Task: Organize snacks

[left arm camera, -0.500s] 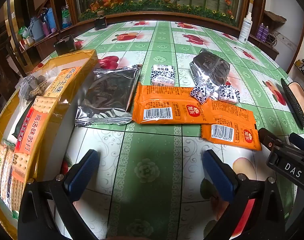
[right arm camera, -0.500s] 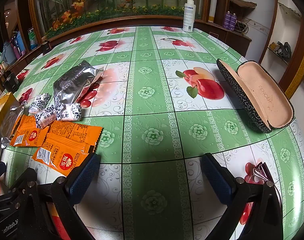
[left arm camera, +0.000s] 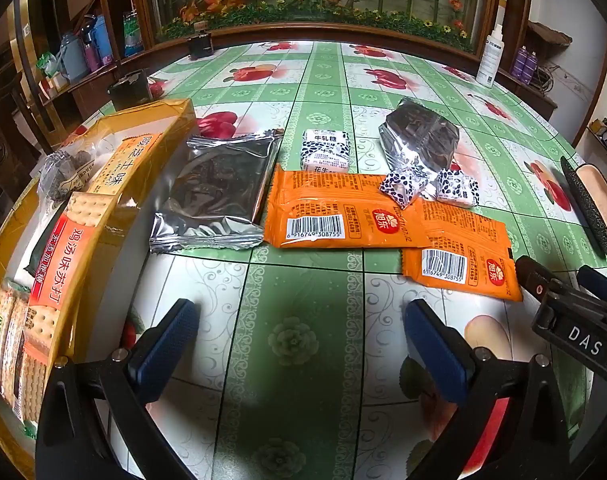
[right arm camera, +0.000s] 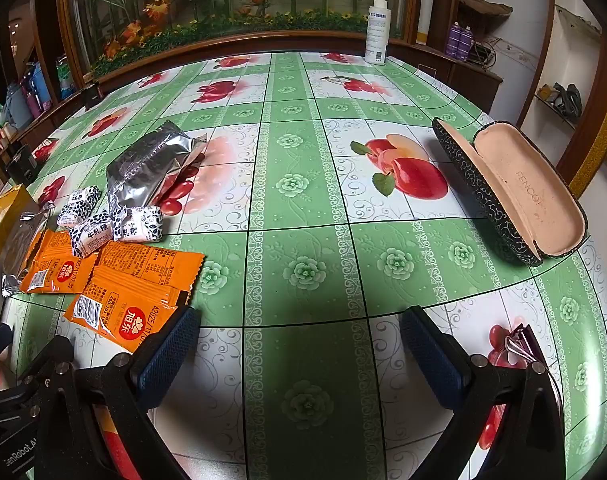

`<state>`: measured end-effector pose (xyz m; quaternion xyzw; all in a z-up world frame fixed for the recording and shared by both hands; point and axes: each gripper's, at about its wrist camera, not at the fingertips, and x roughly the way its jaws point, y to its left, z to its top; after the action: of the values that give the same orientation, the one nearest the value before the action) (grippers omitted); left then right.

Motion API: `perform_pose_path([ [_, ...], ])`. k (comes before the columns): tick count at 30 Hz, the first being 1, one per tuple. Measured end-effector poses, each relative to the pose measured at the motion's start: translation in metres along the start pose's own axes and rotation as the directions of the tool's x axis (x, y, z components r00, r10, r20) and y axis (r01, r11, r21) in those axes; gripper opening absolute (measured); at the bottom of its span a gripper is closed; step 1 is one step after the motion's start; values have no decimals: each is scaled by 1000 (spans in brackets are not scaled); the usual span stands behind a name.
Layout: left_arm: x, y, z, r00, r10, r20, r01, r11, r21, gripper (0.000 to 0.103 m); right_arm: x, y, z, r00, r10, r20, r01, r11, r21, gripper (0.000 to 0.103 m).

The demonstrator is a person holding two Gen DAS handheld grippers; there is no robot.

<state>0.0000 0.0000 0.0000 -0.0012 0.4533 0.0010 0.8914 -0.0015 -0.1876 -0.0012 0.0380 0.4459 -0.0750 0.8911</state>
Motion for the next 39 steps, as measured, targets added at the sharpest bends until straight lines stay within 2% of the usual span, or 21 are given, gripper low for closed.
perform_pose_path([
  [39, 0, -1, 0, 1000, -10, -1, 10, 1000, 10, 103, 0, 1, 0, 1000, -17, -2, 17, 1000, 10, 102],
])
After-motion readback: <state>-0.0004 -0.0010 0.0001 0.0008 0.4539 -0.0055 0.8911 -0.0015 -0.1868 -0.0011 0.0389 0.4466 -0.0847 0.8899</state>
